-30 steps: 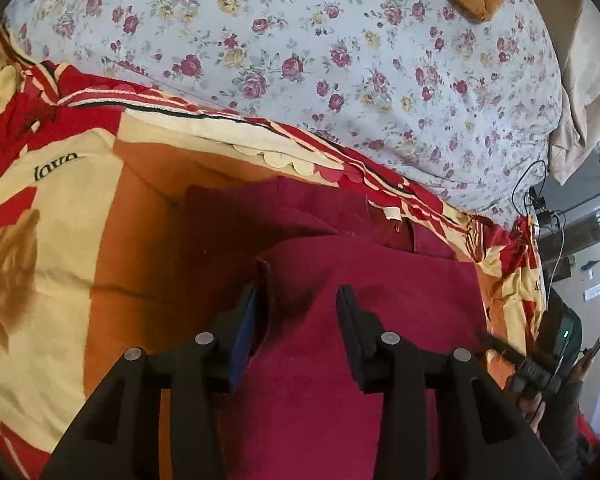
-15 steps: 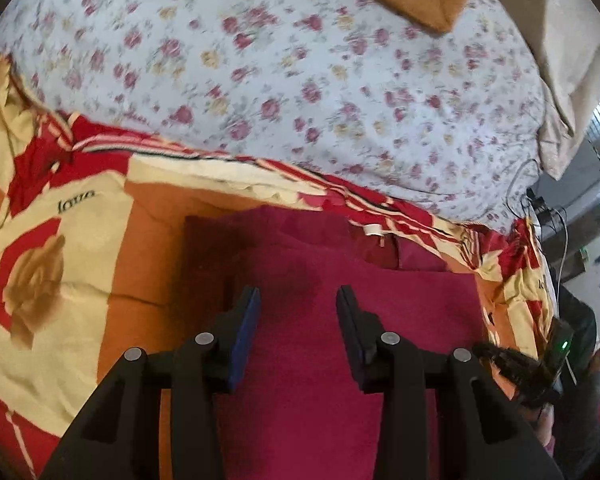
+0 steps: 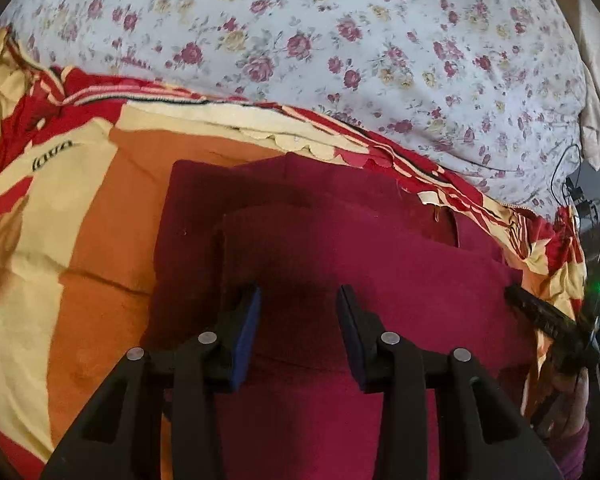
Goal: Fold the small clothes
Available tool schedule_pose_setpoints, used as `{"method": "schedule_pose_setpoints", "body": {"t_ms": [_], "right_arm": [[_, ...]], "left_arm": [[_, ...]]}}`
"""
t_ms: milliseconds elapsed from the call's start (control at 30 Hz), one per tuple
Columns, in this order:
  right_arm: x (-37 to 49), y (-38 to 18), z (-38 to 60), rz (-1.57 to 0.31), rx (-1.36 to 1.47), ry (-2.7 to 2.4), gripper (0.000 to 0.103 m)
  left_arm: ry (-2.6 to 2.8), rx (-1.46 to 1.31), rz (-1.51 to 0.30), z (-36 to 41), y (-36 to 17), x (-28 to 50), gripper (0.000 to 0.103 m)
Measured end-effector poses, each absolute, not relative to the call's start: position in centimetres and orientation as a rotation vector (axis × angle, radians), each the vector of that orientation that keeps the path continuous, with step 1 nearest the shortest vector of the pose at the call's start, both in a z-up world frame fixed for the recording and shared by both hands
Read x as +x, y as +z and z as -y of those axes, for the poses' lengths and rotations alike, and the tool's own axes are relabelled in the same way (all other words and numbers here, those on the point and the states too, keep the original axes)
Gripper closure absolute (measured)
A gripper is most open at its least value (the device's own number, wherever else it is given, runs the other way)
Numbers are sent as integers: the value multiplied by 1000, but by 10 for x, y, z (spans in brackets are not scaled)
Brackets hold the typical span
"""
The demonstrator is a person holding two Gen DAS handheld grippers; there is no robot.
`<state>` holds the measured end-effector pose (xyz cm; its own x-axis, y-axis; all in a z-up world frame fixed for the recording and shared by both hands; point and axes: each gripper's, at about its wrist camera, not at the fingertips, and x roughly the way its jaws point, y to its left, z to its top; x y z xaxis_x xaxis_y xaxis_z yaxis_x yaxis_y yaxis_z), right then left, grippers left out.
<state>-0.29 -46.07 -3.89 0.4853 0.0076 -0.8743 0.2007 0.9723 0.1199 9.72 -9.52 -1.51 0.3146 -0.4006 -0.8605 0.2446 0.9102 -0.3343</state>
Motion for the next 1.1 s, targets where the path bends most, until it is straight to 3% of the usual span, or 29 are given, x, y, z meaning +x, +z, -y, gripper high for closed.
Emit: {"method": "schedule_pose_setpoints", "body": {"t_ms": [100, 233, 467, 533, 600, 900, 1100], "right_arm": [[-10, -29, 467, -1048, 241, -119, 67], [-45, -3, 458, -1025, 233, -81, 57], [-82, -12, 427, -1078, 96, -81, 56], [-86, -23, 433, -1090, 84, -122, 46], [-90, -21, 442, -1083, 141, -140, 43], [-109, 20, 439, -1004, 155, -160, 42], [-105, 16, 423, -1001, 145, -110, 42]], "left_arm": [[-428, -101, -1158, 100, -14, 91, 75], [-424, -111, -1146, 99, -15, 91, 75], [-397, -100, -1127, 100, -13, 82, 75], [-389, -83, -1120, 102, -13, 79, 75], [-381, -52, -1111, 105, -12, 75, 75], [-361, 10, -1088, 111, -10, 66, 75], [-355, 10, -1080, 109, -7, 60, 75]]}}
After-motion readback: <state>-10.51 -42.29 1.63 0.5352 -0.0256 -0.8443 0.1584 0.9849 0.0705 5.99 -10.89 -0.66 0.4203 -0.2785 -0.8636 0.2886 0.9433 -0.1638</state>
